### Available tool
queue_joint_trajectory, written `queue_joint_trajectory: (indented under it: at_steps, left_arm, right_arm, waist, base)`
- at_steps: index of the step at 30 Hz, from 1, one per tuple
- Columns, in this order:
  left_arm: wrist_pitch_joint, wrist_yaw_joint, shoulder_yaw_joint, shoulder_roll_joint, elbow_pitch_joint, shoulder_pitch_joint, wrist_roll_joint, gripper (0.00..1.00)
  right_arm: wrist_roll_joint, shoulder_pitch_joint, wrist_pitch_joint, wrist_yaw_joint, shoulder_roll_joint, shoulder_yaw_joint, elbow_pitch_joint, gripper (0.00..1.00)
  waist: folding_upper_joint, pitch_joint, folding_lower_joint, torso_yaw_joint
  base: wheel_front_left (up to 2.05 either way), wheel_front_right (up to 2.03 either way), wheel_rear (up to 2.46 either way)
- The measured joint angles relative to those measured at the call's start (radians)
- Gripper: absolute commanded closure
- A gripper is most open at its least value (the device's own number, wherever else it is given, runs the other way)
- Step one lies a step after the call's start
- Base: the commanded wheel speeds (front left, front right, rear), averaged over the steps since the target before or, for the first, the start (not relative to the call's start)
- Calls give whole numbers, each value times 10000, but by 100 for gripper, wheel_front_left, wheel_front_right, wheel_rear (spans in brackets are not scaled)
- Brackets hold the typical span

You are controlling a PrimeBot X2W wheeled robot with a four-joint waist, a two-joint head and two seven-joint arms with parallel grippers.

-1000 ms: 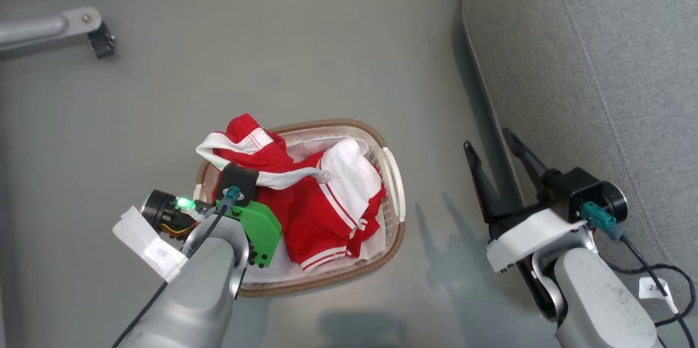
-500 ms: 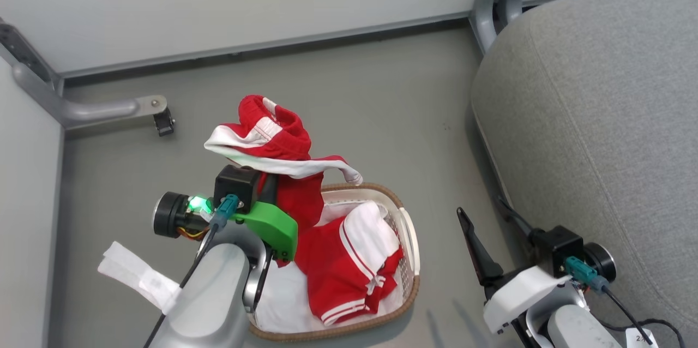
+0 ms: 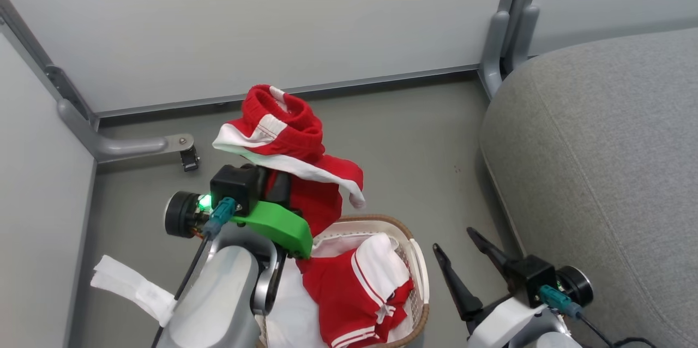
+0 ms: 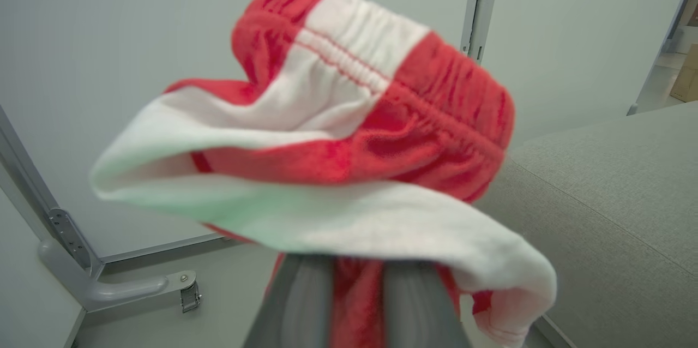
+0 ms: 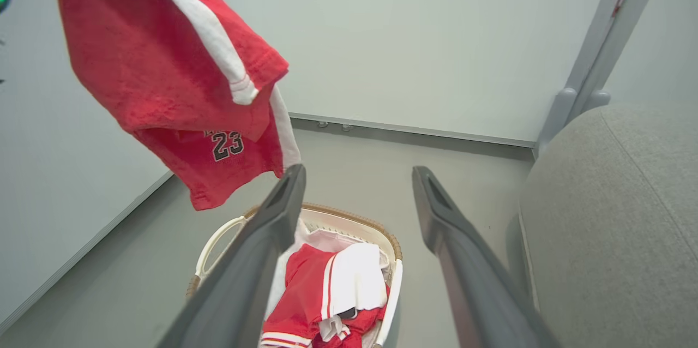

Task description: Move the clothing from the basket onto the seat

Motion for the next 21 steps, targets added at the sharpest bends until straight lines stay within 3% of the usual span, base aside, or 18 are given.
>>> queue_joint_trajectory:
  at_steps: [9, 21]
  left_arm:
    - [357, 267, -1154, -10, -863, -87, -619, 100]
    - [422, 571, -2573, -4, -909, -502, -1344, 100]
  right_arm:
    - [-176, -2046, -2, 2, -397, 2069, -90, 0]
    - [13, -4617, -2, 4, -477, 4420, 2044, 0]
  waist:
    - [0, 351, 0, 392]
    - [0, 712, 0, 1007]
  base:
    - [0, 0, 0]
    - [0, 0, 0]
